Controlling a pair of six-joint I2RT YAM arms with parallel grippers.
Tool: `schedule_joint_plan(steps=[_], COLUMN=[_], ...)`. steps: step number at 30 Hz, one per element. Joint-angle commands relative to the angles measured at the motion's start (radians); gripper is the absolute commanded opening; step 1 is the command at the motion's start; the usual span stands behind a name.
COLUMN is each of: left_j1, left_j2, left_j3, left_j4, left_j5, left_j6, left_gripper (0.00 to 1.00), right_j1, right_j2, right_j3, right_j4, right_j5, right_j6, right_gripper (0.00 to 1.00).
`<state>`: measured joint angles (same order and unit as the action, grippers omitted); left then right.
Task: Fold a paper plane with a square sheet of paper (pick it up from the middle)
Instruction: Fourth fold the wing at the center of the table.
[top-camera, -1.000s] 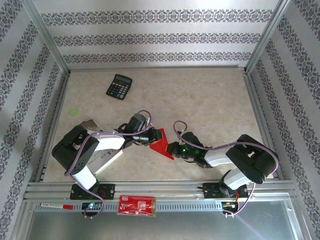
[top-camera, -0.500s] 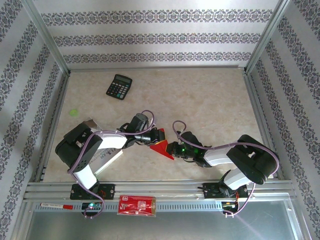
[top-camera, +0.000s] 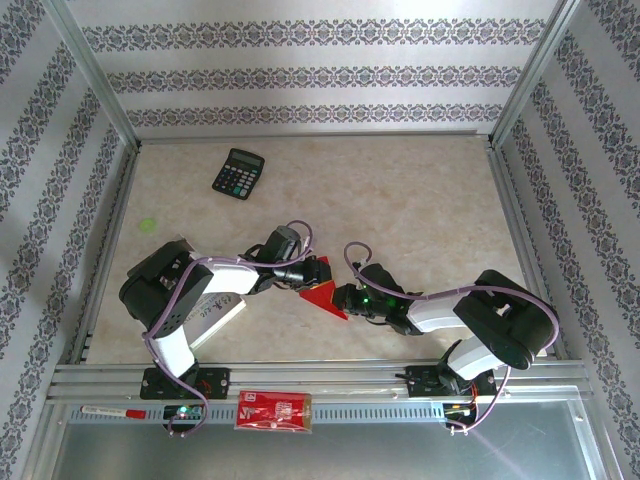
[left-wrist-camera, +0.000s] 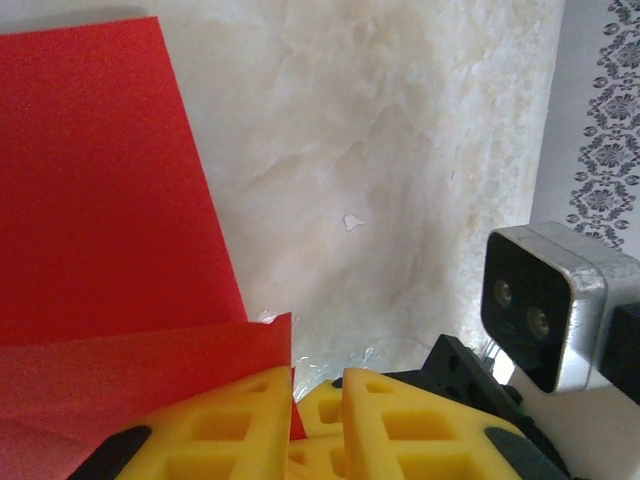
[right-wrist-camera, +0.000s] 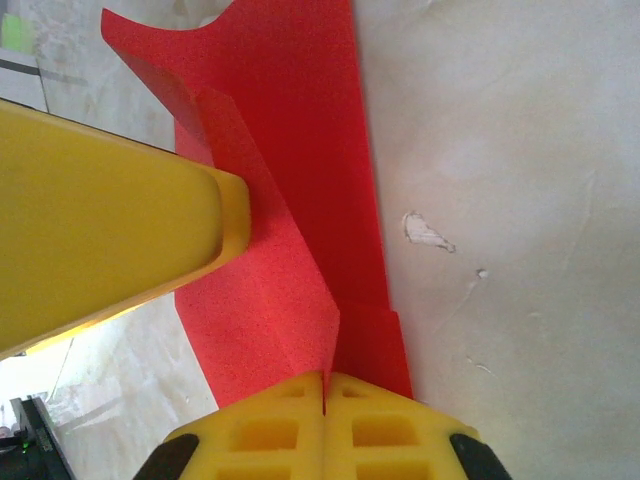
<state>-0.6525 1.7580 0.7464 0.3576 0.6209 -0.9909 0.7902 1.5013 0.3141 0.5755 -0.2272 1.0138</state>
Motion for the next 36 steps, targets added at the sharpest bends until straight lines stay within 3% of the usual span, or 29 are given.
schedule_joint_plan(steps=[1, 9, 15, 36], left_j1=[0.006, 0.014, 0.010, 0.019], left_j2=[0.003, -0.012, -0.071, 0.066], left_j3=[-0.016, -0.039, -0.063, 0.072], left_j4=[-0.053, -0.057, 0.100, -0.068], left_j5=[-0.022, -0.027, 0.018, 0.005], left_j6=[0.044, 0.051, 0.014, 0.085], left_gripper=[0.20, 0.19, 0.20, 0.21], right_j1=[0.022, 0.026, 0.024, 0.027], right_j2=[0.029, 0.038, 0.036, 0.040], right_j3=[-0.001, 0.005, 0.003, 0.005], right_j4=[-0.084, -0.087, -0.088, -0.092], right_j5=[0.018, 0.016, 0.019, 0.023], right_j6=[-0.019, -0.020, -0.021, -0.018], right_gripper=[0.02, 0.02, 0.02, 0.05])
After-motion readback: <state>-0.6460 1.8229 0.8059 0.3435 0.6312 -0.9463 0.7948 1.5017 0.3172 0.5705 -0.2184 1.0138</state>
